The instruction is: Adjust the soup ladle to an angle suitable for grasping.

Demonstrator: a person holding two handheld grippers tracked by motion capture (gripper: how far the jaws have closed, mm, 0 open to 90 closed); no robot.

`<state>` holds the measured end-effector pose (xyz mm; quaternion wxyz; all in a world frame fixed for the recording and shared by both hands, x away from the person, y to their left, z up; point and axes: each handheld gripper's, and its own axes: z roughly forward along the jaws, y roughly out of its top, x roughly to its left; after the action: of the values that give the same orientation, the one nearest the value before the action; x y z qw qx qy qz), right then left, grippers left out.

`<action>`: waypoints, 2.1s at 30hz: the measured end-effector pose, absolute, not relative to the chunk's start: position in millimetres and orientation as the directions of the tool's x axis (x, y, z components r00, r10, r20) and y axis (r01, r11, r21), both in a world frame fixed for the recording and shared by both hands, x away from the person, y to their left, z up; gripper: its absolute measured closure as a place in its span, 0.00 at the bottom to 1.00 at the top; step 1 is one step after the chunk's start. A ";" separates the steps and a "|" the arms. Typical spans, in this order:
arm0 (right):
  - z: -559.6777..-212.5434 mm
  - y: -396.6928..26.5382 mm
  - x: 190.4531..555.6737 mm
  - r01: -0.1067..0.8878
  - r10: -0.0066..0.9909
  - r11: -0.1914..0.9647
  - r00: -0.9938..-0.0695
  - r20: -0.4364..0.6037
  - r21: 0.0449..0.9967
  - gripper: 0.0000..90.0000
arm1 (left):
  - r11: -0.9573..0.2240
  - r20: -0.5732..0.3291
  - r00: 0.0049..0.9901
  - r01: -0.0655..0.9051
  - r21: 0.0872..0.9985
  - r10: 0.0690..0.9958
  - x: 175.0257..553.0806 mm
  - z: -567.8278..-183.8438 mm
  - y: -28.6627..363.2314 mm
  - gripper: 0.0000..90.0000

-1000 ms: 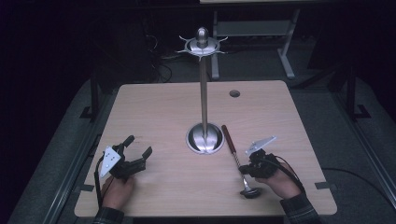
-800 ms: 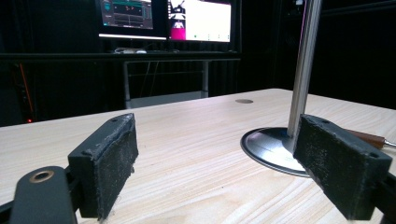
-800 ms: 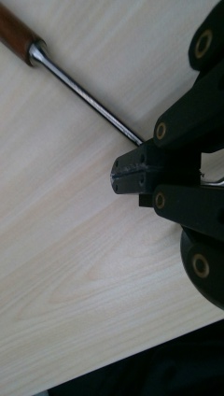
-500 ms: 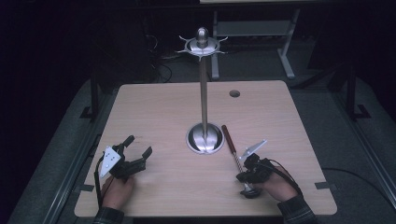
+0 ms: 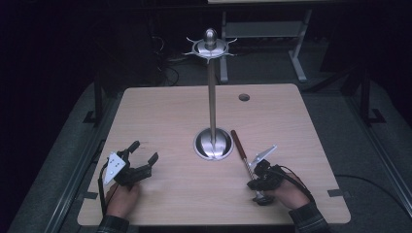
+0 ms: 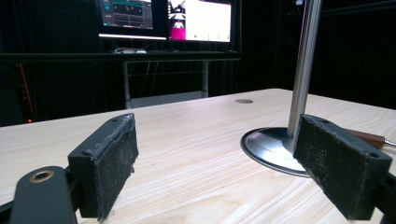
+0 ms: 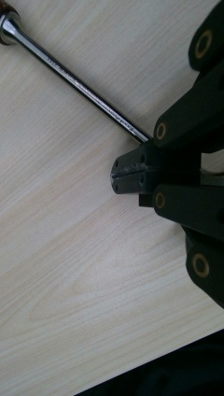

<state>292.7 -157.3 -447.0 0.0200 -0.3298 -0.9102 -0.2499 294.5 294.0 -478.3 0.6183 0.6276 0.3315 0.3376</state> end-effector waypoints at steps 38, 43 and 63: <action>-443.1 -208.1 310.0 0.707 0.716 0.578 -0.679 0.163 0.407 1.00 | -0.016 0.013 0.552 0.000 1.000 0.834 294.5 -478.2 294.0 0.15; -442.8 -215.9 314.8 0.720 0.732 0.560 -0.662 0.162 0.410 1.00 | -0.015 0.012 0.552 0.001 1.000 0.834 294.3 -478.2 294.4 0.15; -442.3 -231.7 335.1 0.739 0.769 0.542 -0.628 0.118 0.400 1.00 | -0.017 0.014 0.554 0.000 1.000 0.833 294.4 -478.2 294.1 0.15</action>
<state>335.1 -231.7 -442.3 -0.0358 -0.4295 -0.8774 -0.2107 294.4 294.1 -478.2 0.6180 0.6284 0.3313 0.3369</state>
